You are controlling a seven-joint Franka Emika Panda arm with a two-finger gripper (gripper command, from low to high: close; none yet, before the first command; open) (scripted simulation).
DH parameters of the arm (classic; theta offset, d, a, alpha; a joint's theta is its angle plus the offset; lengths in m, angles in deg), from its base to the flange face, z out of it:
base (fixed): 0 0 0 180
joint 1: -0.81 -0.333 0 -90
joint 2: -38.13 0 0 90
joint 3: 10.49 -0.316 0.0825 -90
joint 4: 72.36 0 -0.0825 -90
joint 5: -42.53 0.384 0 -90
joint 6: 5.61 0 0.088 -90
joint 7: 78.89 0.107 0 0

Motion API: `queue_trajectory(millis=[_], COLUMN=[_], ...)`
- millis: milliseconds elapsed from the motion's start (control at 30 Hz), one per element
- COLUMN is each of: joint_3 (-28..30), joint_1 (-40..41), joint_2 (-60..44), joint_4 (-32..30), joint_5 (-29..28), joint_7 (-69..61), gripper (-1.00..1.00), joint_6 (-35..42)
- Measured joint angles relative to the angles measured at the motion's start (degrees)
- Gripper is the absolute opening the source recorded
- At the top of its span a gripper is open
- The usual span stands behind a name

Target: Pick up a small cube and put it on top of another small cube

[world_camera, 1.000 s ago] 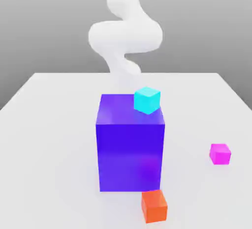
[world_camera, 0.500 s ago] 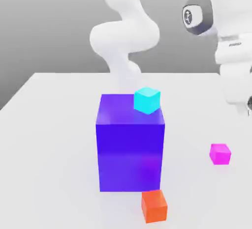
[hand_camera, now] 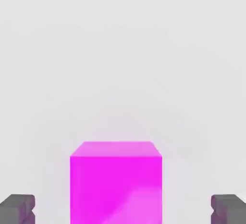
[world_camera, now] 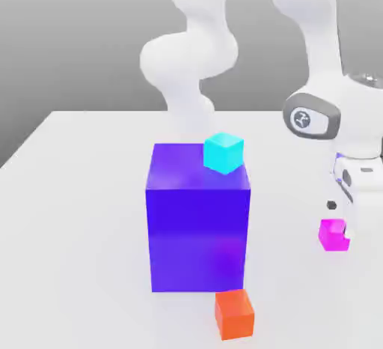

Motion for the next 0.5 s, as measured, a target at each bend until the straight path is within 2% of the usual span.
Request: queue_trajectory(millis=[33,267,500], joint_3=[0.7,0.7,-3.0], joint_1=[-0.6,-0.6,1.9], joint_2=[-1.6,-1.8,10.0], joint_4=[0.3,0.3,-1.2], joint_5=[-0.3,-0.6,5.5], joint_7=[0.3,0.5,-4.1], gripper=[-1.0,-1.0,-1.0], joint_6=[-1.3,-1.3,8.9])
